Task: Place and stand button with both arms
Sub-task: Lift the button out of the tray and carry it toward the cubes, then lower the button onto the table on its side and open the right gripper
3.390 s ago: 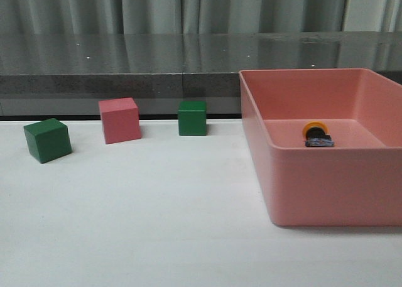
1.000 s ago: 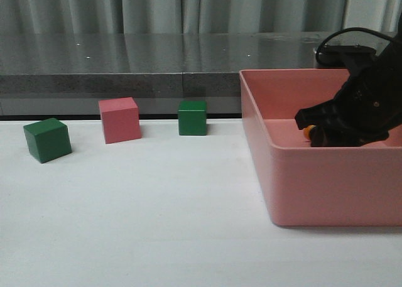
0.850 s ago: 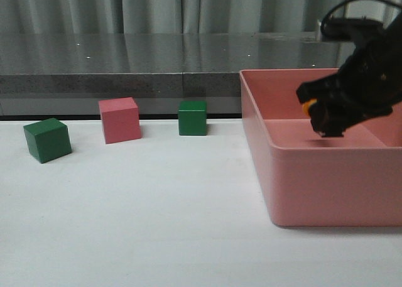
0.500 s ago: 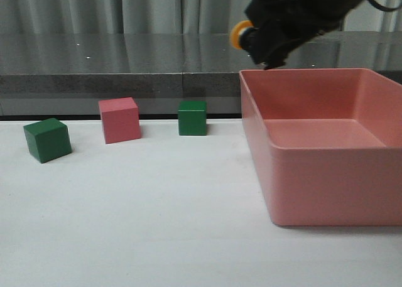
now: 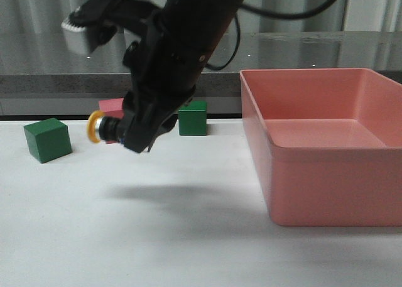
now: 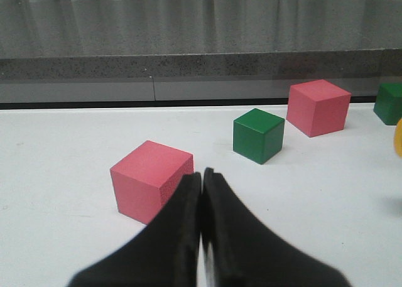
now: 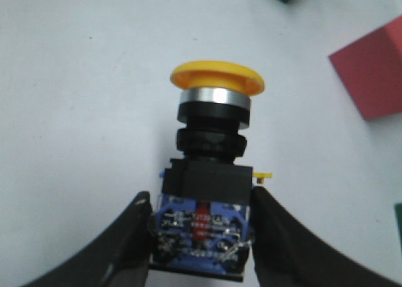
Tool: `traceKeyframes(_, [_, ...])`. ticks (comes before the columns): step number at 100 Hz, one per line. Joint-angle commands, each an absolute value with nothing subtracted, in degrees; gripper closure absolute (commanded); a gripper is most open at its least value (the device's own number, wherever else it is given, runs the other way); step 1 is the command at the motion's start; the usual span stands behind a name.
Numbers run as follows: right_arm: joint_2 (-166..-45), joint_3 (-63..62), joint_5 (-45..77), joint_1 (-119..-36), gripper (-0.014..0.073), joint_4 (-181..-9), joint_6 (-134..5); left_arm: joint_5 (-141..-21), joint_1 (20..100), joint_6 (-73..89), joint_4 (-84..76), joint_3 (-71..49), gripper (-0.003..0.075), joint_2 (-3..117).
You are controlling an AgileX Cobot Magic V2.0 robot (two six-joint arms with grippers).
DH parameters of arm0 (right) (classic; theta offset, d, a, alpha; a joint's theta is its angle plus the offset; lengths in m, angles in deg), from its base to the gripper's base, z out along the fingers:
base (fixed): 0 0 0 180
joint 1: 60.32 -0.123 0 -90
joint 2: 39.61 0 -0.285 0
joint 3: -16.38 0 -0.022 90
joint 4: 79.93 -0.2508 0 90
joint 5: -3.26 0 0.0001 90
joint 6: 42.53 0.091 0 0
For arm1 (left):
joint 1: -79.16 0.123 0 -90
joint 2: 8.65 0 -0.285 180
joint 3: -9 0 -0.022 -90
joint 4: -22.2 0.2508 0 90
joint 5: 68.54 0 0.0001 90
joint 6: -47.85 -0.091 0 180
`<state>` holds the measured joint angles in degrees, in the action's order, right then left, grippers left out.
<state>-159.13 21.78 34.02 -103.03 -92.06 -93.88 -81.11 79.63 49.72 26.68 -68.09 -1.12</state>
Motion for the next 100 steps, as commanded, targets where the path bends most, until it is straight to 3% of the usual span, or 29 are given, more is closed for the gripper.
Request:
traceKeyframes(1, [-159.02, 25.74, 33.12, -103.57, 0.0554, -92.17, -95.12, -76.83, 79.73, 50.27, 26.65, -70.80, 0.0740, -2.94])
traceKeyframes(27, [-162.89, 26.57, 34.77, -103.81, 0.0526, -92.17, -95.12, -76.83, 79.73, 50.27, 26.65, -70.80, 0.0740, -2.94])
traceKeyframes(34, [-162.94, 26.57, 35.47, -103.81, 0.0452, -92.17, -95.12, -76.83, 79.73, 50.27, 26.65, -70.80, 0.0740, -2.94])
traceKeyframes(51, [-162.94, 26.57, 35.77, -103.81, 0.0159, -92.17, -95.12, -76.83, 79.73, 50.27, 26.65, -70.80, 0.0740, -2.94])
traceKeyframes(60, [-162.94, 26.57, 35.57, -103.81, 0.0081, -92.17, -95.12, -76.83, 79.73, 50.27, 26.65, -70.80, 0.0740, -2.94])
traceKeyframes(87, [-159.05, 26.57, 35.97, -103.26, 0.0090, -92.10, -93.48, -76.83, 79.73, 50.27, 26.65, -70.80, 0.0740, -2.94])
traceKeyframes(94, [-155.95, 26.57, 36.54, -102.45, 0.0145, -92.10, -91.23, -76.83, 79.73, 50.27, 26.65, -70.80, 0.0740, -2.94])
traceKeyframes(100, [-153.10, 26.57, 37.20, -101.33, 0.0241, -92.10, -88.97, -76.83, 79.73, 50.27, 26.65, -70.80, 0.0740, -2.94])
